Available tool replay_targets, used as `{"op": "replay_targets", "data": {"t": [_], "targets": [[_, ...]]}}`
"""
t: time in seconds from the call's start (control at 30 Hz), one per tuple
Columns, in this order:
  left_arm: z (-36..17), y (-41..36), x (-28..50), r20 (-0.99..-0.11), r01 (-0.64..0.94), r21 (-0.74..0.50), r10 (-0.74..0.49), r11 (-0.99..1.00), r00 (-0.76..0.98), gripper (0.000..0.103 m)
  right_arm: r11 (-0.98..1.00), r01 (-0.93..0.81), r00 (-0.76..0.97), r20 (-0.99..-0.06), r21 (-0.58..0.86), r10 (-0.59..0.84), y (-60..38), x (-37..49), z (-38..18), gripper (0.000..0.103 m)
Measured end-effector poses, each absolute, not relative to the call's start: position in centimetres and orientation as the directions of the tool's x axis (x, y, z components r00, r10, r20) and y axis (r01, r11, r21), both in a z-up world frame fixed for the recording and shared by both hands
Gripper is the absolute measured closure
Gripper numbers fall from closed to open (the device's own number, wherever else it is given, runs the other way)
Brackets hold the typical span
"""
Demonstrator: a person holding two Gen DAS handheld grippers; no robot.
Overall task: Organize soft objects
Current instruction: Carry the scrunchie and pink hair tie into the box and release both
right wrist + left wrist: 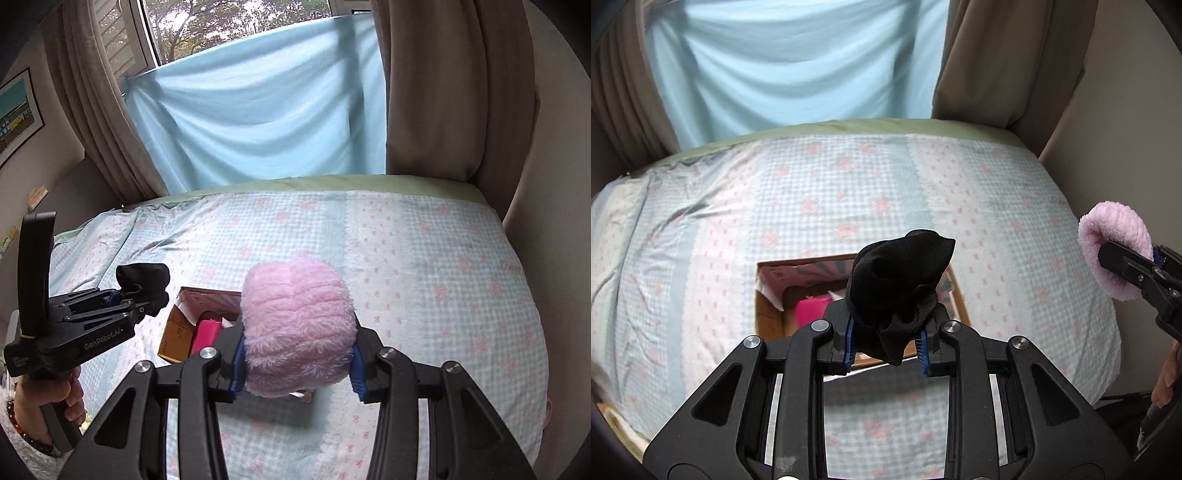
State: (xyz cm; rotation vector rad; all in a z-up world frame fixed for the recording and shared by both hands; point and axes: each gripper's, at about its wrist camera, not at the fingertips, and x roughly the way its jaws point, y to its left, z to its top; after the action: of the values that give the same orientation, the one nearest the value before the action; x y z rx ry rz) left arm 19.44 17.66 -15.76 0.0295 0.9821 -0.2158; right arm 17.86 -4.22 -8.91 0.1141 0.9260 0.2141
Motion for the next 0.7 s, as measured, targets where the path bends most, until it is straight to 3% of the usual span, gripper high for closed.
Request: {"op": "replay_targets", "data": {"t": [0.37, 0.7], "targets": [[-21.9, 25.3, 19.9, -0.896, 0.192, -0.089, -0.163, 0.977, 0.413, 0.081, 0.962, -0.071, 0.460, -0.847, 0.264, 0.267, 3.7, 21.6, -14.6, 0.062], [-28.1, 25.7, 25.8, -0.958, 0.187, -0.136, -0.177, 0.973, 0.225, 0.081, 0.954, 0.032, 0.261, -0.924, 0.299, 0.280, 5.2, 26.6, -22.1, 0.062]]}}
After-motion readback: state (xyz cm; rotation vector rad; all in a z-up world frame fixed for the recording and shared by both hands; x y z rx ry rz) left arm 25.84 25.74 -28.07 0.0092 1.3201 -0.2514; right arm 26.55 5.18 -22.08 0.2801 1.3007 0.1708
